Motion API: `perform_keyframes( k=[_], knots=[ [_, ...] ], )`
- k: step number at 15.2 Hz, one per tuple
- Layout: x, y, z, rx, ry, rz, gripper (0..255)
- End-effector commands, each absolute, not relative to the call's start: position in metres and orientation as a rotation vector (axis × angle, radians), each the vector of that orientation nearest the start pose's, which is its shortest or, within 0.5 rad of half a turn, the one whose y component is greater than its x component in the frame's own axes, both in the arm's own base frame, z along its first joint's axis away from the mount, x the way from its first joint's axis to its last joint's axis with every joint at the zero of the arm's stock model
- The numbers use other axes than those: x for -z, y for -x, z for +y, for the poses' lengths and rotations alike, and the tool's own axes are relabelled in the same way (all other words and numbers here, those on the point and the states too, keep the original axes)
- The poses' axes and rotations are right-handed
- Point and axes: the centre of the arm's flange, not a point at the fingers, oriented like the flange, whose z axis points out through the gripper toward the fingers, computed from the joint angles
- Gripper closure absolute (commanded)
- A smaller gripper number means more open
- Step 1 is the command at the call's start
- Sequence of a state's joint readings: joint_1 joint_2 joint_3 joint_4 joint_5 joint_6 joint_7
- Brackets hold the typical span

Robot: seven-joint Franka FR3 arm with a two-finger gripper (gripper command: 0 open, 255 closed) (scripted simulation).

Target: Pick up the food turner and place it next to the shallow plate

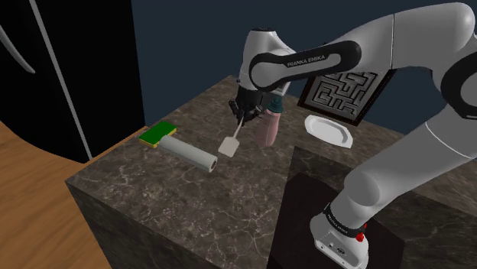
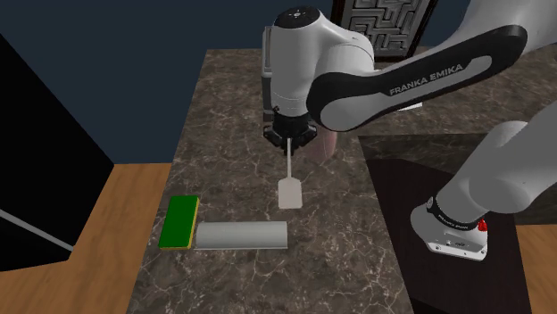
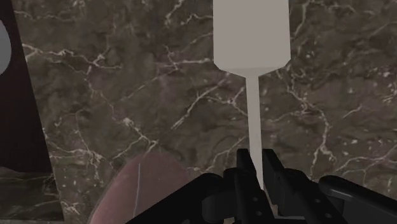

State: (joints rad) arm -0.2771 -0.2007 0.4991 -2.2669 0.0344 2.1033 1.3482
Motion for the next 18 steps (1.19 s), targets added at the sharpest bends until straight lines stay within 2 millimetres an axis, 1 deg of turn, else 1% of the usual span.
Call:
perform_keyframes(
  k=[1, 18],
  knots=[
    [-0.433, -0.459, 0.095, 0.089, 2.665, 1.728, 255],
    [-0.433, -0.319, -0.080, 0.089, 2.665, 1.728, 255]
  ],
)
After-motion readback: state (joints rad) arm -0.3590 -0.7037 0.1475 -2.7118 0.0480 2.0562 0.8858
